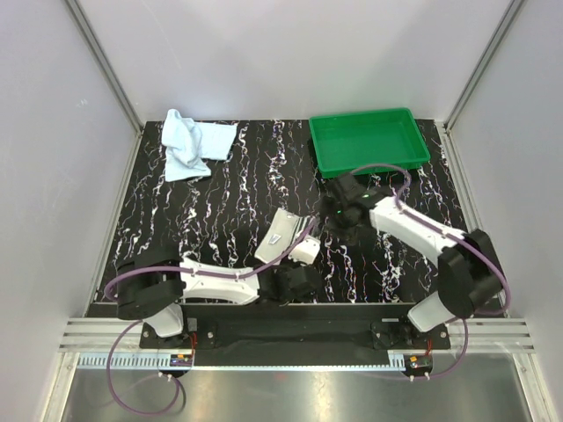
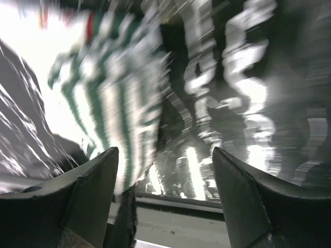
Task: Roll the towels
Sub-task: Roll the towel
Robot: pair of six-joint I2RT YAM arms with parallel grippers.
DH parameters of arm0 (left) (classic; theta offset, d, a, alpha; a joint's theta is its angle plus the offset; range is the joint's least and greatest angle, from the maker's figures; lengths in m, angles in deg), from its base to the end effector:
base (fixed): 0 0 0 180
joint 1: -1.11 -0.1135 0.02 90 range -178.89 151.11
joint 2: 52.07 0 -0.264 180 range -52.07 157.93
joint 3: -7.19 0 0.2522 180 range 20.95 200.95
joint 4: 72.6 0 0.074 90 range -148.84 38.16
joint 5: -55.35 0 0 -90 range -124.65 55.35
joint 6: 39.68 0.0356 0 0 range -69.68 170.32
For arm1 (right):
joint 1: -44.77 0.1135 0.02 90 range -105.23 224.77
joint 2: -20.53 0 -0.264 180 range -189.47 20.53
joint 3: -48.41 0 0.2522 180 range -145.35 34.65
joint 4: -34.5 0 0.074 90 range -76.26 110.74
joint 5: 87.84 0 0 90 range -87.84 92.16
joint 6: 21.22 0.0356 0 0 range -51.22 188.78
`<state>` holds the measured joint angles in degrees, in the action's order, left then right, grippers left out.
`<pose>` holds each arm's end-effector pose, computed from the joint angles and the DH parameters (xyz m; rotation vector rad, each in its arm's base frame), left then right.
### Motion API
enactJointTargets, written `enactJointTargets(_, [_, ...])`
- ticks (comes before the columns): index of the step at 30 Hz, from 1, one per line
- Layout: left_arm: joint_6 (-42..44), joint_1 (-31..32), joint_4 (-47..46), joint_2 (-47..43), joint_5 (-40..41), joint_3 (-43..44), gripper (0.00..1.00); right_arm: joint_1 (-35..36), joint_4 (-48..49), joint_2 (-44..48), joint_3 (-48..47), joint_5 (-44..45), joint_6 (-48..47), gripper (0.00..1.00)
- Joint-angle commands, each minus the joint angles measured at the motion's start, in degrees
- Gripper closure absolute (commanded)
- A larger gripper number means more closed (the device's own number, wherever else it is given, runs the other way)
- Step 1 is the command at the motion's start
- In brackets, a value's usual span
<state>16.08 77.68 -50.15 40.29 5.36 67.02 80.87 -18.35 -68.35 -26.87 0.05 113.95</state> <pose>0.0923 -0.2881 0.1587 0.5680 2.1787 -0.1185 0.2447 0.1800 0.2177 0.2124 2.8149 0.4227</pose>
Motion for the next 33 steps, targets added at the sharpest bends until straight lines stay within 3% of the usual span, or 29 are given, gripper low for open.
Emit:
enactJointTargets(1, [-0.21, -1.42, -1.74, -1.65, -3.79, -2.03, 0.69, -7.52, -5.38, 7.13, -2.38, 2.37, -3.68, 0.20])
enactJointTargets(4, [0.22, -3.61, -4.71, -3.93, -7.91, -4.21, 0.70, -12.18, -5.82, 12.66, -2.56, 2.99, -5.35, 0.19])
enactJointTargets(7, [1.37, -7.21, -10.51, -7.00, -17.84, -6.59, 0.70, -12.45, -2.41, 18.55, 0.50, 2.29, -5.88, 0.19])
enactJointTargets(11, [-1.87, -13.02, -16.58, -10.78, -29.51, -11.68, 0.72, -12.37, 9.17, 25.93, 8.15, -7.79, -3.95, 0.19])
enactJointTargets(19, [-12.93, -28.91, -33.89, -14.14, -55.07, -21.26, 0.72, -12.45, 22.02, 28.06, 20.54, -17.66, -1.58, 0.19])
enactJointTargets(26, [-20.60, -38.51, -50.42, -4.83, -70.32, -25.41, 0.73, -12.10, 39.84, 24.38, 27.76, -23.98, 2.11, 0.18])
enactJointTargets(33, [-32.54, -45.98, -75.69, 9.14, -82.45, -27.87, 0.71, -8.07, 52.88, 15.94, 29.44, -24.00, 1.59, 0.15])
